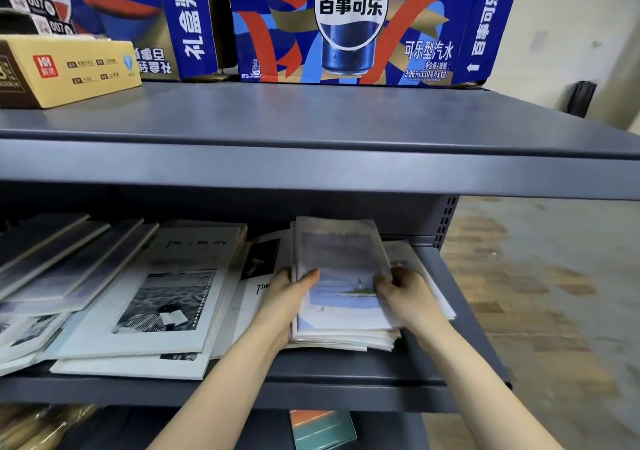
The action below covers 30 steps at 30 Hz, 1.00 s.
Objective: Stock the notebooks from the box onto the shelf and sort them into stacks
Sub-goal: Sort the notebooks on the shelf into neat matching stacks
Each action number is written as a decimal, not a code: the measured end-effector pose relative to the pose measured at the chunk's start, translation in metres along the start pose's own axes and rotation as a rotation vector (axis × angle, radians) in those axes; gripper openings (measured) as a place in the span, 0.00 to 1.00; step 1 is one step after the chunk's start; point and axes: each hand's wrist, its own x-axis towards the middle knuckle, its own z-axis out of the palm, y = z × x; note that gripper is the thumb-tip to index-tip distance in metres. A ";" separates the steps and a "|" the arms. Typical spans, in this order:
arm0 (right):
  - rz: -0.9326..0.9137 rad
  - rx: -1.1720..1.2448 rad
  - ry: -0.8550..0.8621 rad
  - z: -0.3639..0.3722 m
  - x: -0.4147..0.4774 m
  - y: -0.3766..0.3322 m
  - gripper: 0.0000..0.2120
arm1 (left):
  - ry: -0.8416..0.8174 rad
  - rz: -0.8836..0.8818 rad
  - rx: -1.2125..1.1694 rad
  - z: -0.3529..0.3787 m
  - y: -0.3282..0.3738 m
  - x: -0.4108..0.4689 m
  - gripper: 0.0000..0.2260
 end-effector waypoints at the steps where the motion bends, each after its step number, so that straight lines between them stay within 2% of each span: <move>1: -0.002 -0.030 -0.006 0.000 0.001 0.001 0.11 | 0.003 -0.019 -0.005 -0.002 0.000 -0.001 0.12; 2: 0.000 -0.028 -0.013 -0.001 0.002 0.002 0.11 | -0.003 -0.033 -0.027 -0.004 0.000 -0.002 0.14; 5: 0.061 0.108 -0.034 0.001 0.001 0.002 0.20 | -0.030 -0.096 -0.127 -0.011 0.001 -0.004 0.25; 8: 0.102 0.238 -0.103 0.003 -0.004 0.001 0.23 | -0.075 -0.115 -0.215 -0.014 -0.001 -0.005 0.19; 10: 0.112 0.341 -0.206 0.002 -0.008 0.000 0.19 | -0.087 -0.074 -0.255 -0.014 -0.002 -0.007 0.15; 12: 0.124 0.437 -0.286 0.000 -0.012 -0.004 0.14 | -0.120 -0.021 -0.278 -0.011 0.001 -0.011 0.15; 15: 0.089 0.386 -0.272 -0.005 -0.009 -0.005 0.16 | -0.157 0.021 -0.276 -0.011 0.004 -0.011 0.22; 18: 0.058 0.338 -0.202 -0.009 -0.009 -0.001 0.14 | -0.205 0.044 -0.212 -0.007 0.007 -0.013 0.27; 20: 0.040 0.406 -0.194 -0.014 -0.011 0.003 0.10 | -0.228 0.069 -0.176 0.001 0.010 -0.016 0.24; 23: 0.049 0.493 -0.254 -0.025 -0.015 0.011 0.13 | -0.294 0.099 0.029 0.014 0.018 -0.024 0.17; 25: 0.079 0.592 -0.253 -0.034 -0.017 0.018 0.17 | -0.350 0.131 0.170 0.021 0.024 -0.029 0.23; 27: 0.123 0.724 -0.211 -0.042 -0.019 0.024 0.15 | -0.378 0.142 0.288 0.029 0.026 -0.031 0.31; 30: 0.177 0.889 -0.130 -0.055 -0.020 0.034 0.11 | -0.309 0.161 0.459 0.038 0.022 -0.031 0.33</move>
